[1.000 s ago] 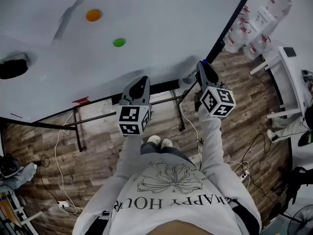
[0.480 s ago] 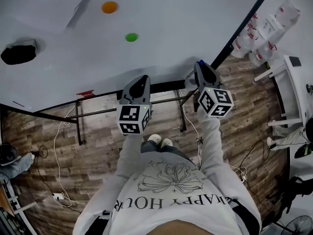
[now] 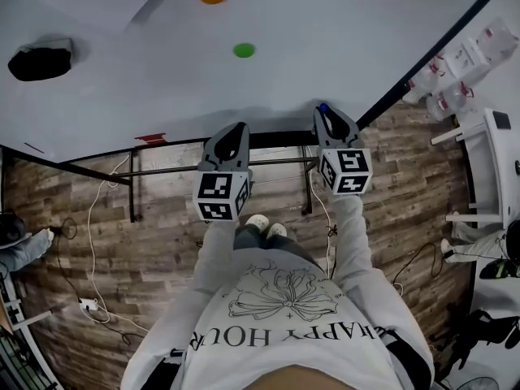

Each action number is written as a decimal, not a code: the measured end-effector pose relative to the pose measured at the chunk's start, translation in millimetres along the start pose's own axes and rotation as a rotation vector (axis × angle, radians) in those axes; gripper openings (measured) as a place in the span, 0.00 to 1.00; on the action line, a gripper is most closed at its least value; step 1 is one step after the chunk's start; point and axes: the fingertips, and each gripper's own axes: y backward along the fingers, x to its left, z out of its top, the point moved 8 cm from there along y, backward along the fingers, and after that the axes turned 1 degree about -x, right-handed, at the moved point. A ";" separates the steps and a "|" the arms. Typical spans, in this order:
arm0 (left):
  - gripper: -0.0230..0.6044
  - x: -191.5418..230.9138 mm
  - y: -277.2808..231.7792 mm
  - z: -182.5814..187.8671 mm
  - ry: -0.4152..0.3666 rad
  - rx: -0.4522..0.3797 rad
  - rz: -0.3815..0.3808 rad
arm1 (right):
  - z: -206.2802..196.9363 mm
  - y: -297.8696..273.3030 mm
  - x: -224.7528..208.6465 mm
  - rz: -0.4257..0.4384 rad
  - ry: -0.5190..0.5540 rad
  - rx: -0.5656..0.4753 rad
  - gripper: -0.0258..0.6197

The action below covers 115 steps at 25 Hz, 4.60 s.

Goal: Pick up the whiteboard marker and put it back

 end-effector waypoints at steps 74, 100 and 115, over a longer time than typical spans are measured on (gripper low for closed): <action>0.05 44.3 38.8 -31.4 0.038 0.055 0.182 | -99.3 -65.8 105.4 0.326 0.715 0.245 0.15; 0.05 -9.3 -2.2 23.1 -0.080 -0.082 0.062 | 5.7 44.4 0.7 -0.175 -0.076 -0.130 0.06; 0.05 -18.6 -1.6 35.0 -0.099 -0.107 0.051 | 9.1 60.3 -6.4 -0.219 -0.117 -0.152 0.05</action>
